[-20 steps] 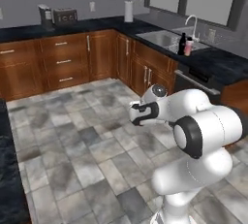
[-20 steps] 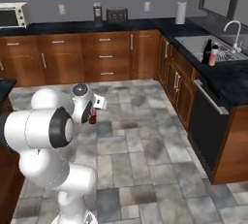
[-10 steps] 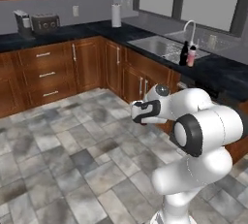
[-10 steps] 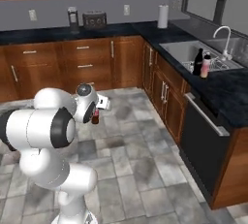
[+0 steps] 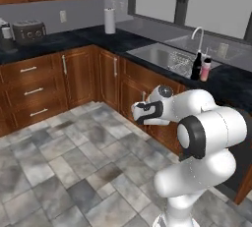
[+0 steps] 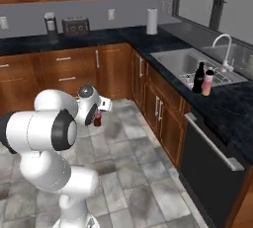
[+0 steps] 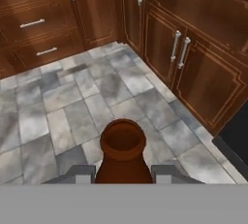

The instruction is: Place the large bottle from the dining counter next to the other large bottle outside the sink, and place the small bottle from the dining counter next to the other small bottle inside the sink.

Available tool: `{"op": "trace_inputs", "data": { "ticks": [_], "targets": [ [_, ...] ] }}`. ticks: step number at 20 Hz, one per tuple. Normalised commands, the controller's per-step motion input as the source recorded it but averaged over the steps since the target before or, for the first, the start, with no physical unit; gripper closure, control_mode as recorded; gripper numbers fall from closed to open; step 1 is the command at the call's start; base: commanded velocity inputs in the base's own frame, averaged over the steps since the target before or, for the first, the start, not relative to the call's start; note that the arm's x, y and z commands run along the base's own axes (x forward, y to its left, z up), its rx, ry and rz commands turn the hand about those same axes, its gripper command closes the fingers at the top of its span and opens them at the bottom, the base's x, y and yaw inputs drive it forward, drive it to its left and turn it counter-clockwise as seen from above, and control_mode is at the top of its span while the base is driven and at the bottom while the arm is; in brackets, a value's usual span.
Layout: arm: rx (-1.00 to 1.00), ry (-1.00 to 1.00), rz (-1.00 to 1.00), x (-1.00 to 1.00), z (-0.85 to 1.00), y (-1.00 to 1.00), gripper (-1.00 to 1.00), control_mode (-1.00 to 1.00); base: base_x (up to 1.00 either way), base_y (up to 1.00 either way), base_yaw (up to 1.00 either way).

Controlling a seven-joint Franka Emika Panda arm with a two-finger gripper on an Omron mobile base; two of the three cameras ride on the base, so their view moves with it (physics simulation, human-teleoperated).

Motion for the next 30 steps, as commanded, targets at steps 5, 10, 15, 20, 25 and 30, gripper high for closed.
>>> {"op": "trace_inputs", "data": {
  "ticks": [5,10,15,20,25,30],
  "targets": [
    [0.0,0.0,0.0,0.0,0.0,0.0,1.0,1.0,1.0,0.0,-0.23],
    [0.0,0.0,0.0,0.0,0.0,0.0,1.0,1.0,1.0,0.03,-0.25],
    [0.0,0.0,0.0,0.0,0.0,0.0,1.0,1.0,0.73,0.15,-0.29],
    [0.0,0.0,0.0,0.0,0.0,0.0,1.0,1.0,0.55,0.19,-0.33],
    [0.0,0.0,0.0,0.0,0.0,0.0,1.0,1.0,0.34,0.26,-0.37],
    [0.0,0.0,0.0,0.0,0.0,0.0,1.0,1.0,0.32,0.36,-0.38]
  ]
}}
